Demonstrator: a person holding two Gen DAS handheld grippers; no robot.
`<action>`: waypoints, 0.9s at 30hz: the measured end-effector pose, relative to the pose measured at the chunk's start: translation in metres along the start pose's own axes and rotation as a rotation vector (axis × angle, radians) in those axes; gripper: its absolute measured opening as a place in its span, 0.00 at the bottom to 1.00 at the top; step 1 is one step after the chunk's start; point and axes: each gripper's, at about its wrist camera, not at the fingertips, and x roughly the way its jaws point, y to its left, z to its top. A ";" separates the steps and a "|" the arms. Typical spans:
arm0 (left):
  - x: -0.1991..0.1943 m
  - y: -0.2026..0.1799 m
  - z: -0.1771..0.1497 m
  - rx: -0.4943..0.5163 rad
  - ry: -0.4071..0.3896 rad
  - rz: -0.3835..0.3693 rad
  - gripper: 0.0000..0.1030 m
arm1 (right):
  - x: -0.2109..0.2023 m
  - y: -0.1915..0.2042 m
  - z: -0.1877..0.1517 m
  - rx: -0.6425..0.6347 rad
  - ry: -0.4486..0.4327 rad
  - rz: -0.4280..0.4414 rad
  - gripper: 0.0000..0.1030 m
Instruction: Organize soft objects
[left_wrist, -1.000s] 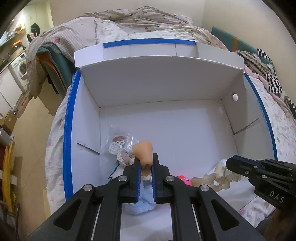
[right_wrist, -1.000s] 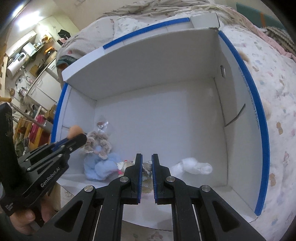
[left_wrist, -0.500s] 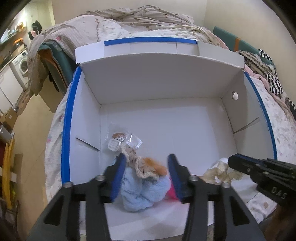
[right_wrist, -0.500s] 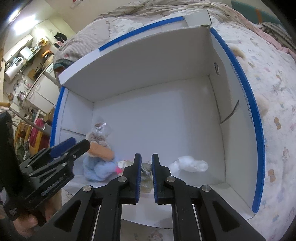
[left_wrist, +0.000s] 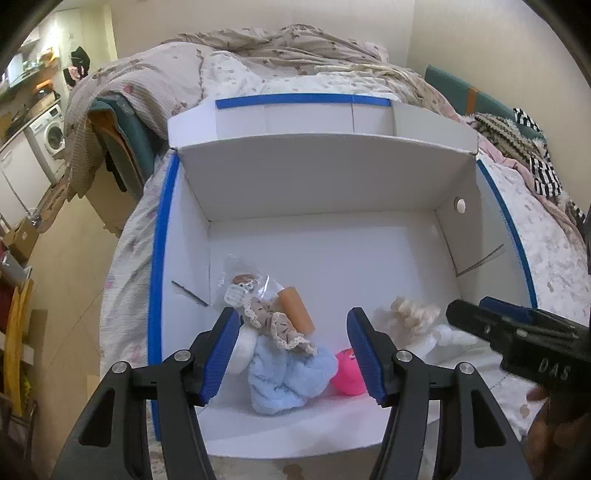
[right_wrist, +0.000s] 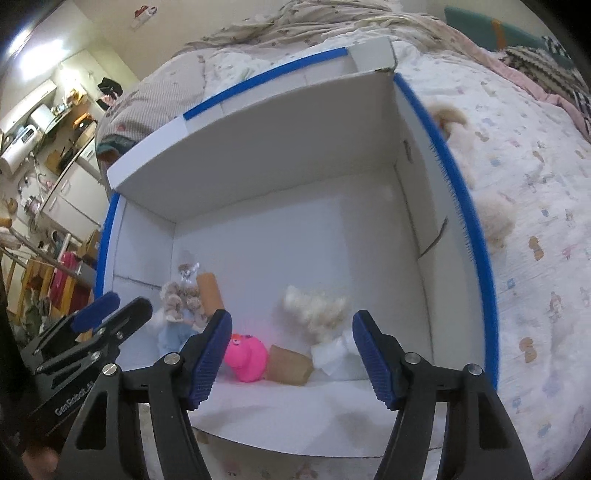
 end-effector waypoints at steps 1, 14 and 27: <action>-0.003 0.000 0.000 -0.001 -0.003 0.000 0.56 | -0.002 -0.002 0.001 0.012 -0.006 0.002 0.69; -0.044 0.025 -0.012 0.011 -0.025 0.034 0.73 | -0.034 0.000 -0.013 0.002 -0.006 -0.023 0.97; -0.094 0.052 -0.057 -0.076 -0.028 0.026 0.88 | -0.084 0.028 -0.065 -0.083 -0.075 -0.027 1.00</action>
